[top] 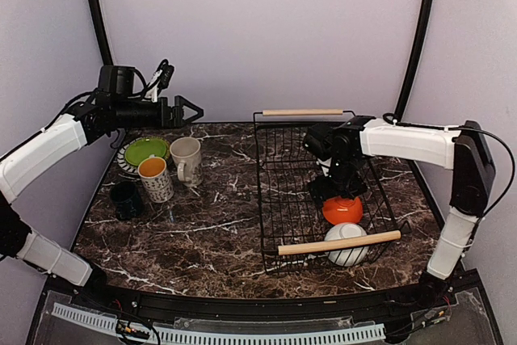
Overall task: Unload the mixed dishes from the dish rack
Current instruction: Adjust the bowl on the dish rack.
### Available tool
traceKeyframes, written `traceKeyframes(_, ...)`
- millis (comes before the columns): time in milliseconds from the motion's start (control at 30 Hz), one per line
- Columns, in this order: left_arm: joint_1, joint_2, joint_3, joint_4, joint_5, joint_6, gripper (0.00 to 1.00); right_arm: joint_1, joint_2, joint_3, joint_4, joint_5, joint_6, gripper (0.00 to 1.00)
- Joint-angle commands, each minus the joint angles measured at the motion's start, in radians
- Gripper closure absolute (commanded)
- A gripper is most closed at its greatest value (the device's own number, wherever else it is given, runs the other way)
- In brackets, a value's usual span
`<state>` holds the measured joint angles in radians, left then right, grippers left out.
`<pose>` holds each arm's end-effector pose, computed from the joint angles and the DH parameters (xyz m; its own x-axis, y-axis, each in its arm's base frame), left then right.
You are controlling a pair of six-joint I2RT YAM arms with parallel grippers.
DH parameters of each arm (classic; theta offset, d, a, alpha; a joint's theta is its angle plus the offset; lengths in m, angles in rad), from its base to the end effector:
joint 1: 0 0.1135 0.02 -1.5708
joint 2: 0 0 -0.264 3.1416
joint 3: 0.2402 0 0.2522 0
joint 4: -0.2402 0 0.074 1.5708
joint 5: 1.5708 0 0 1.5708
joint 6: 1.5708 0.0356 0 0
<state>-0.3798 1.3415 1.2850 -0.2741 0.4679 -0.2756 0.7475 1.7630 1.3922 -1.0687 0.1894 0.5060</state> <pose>0.2801 -0.1291 0.3823 -0.4880 -0.0667 -0.8703 0.6176 0.6782 -0.3983 0.2501 0.2226 0.2318 -0.9508 -0.2323 -0.2050 -0.2158 0.9713 -0.0998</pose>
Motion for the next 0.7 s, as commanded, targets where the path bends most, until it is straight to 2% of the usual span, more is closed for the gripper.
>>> traceKeyframes(0,-0.002,-0.036,-0.047,0.005,-0.017,0.057,0.01,0.036,0.068,0.054,-0.048,0.051,0.023,0.03)
traceKeyframes(400,-0.002,-0.043,-0.071,0.020,-0.017,0.054,0.01,0.117,0.179,0.237,0.096,-0.077,-0.033,0.04)
traceKeyframes(667,-0.002,-0.024,-0.068,0.013,-0.012,0.054,0.01,0.119,0.060,0.226,-0.001,0.033,-0.014,0.01)
